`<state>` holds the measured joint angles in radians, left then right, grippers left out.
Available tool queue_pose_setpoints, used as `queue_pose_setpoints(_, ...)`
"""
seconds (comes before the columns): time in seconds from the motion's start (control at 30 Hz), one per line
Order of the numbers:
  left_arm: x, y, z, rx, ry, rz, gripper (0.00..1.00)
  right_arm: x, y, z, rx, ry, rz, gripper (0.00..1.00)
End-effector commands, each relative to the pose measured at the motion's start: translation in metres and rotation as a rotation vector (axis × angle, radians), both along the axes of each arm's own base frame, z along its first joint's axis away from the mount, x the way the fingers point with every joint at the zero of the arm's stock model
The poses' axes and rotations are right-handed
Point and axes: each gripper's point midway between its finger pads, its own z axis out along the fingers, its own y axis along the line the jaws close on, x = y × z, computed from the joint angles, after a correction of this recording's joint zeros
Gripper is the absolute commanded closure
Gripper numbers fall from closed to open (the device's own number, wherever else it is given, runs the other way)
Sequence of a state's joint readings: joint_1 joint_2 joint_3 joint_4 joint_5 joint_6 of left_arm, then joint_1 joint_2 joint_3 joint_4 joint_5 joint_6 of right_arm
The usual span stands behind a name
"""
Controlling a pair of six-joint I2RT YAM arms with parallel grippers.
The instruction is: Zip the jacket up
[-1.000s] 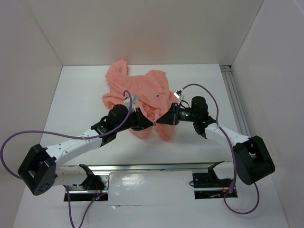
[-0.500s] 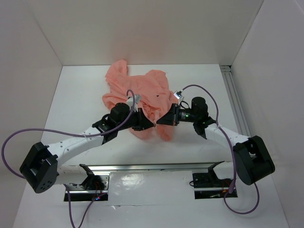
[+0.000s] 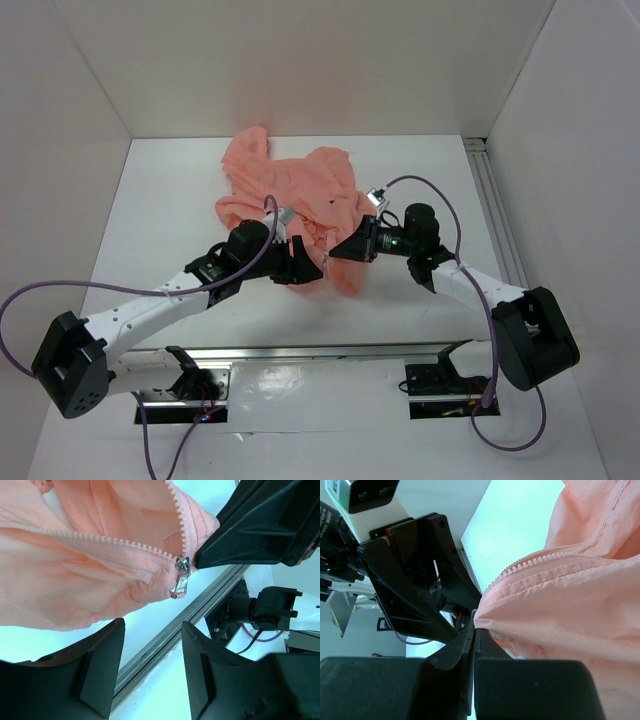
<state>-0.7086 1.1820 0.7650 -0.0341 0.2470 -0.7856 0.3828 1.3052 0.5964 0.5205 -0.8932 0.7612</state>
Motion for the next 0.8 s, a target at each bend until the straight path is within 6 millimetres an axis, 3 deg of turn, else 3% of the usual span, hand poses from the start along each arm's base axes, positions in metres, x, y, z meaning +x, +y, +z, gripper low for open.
queue_pose_setpoints(0.0, 0.004, 0.002, 0.031, -0.031, -0.067, 0.019, 0.38, 0.006, -0.001, 0.024, 0.032, -0.110, -0.012, 1.00)
queue_pose_setpoints(0.17, -0.005, 0.000, 0.041, -0.068, -0.067, -0.016, 0.44, 0.004, -0.001, 0.025, 0.032, -0.110, -0.012, 1.00)
queue_pose_setpoints(0.3, -0.009, -0.014, 0.038, -0.074, -0.039, -0.061, 0.28, 0.003, -0.002, 0.026, 0.032, -0.109, -0.012, 1.00)
queue_pose_setpoints(0.37, -0.008, -0.023, 0.036, -0.074, -0.012, -0.078, 0.27, 0.003, -0.003, 0.027, 0.031, -0.109, -0.021, 1.00)
queue_pose_setpoints(0.57, -0.015, -0.039, 0.031, -0.059, 0.021, -0.115, 0.33, 0.003, -0.003, 0.026, 0.024, -0.110, -0.020, 1.00)
queue_pose_setpoints(0.67, -0.003, -0.038, 0.033, -0.061, -0.001, -0.050, 0.36, 0.002, -0.003, 0.028, 0.028, -0.118, -0.020, 1.00)
queue_pose_setpoints(0.77, 0.000, -0.041, 0.022, -0.036, 0.011, -0.042, 0.42, 0.002, -0.003, 0.027, 0.024, -0.110, -0.020, 1.00)
